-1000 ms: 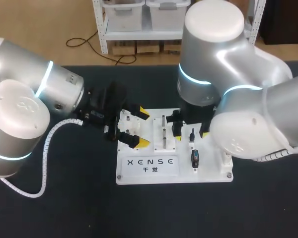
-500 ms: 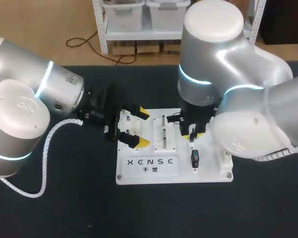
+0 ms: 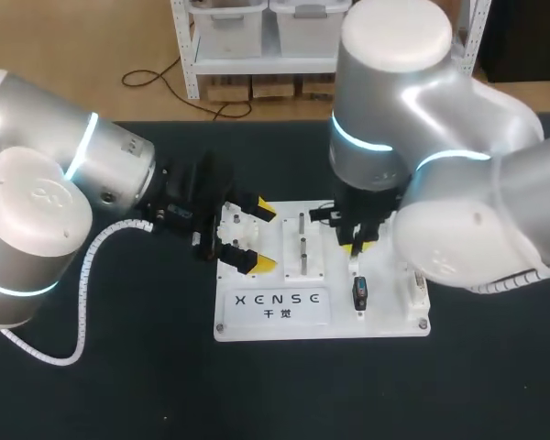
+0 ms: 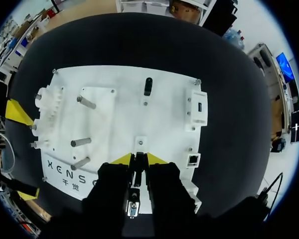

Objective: Insert the Ethernet cable into its matching sockets.

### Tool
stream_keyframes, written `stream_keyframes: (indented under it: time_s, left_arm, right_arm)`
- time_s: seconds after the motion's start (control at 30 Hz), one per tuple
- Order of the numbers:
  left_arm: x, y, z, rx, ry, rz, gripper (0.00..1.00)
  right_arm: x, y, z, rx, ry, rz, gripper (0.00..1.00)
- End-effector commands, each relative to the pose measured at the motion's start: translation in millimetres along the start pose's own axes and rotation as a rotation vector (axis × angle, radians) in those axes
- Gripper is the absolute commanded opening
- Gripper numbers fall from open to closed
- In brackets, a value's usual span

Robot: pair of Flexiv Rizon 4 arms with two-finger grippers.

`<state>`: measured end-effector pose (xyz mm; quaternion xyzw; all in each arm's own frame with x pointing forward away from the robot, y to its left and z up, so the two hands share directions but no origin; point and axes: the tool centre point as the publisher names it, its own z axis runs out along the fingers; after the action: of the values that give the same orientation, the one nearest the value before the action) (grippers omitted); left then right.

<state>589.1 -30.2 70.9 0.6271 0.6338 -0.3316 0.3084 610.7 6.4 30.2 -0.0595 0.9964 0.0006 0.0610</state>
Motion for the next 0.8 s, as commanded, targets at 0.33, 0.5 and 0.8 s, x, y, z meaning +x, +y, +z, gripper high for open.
stream_keyframes:
  time_s: [0.33, 0.5, 0.8]
  left_arm:
    - [0.4, -0.1, 1.0, -0.002, 0.0, 0.0, 1.0]
    - [0.4, -0.1, 1.0, -0.002, 0.0, 0.0, 1.0]
    - [0.4, -0.1, 1.0, -0.002, 0.0, 0.0, 1.0]
  right_arm:
    - [-3.6, -31.4, -40.6, -0.025, 0.004, 0.042, 0.0]
    - [0.3, -44.3, -40.9, -0.016, 0.012, 0.051, 0.0]
    - [9.7, -58.5, -25.3, -0.001, 0.041, 0.066, 0.0]
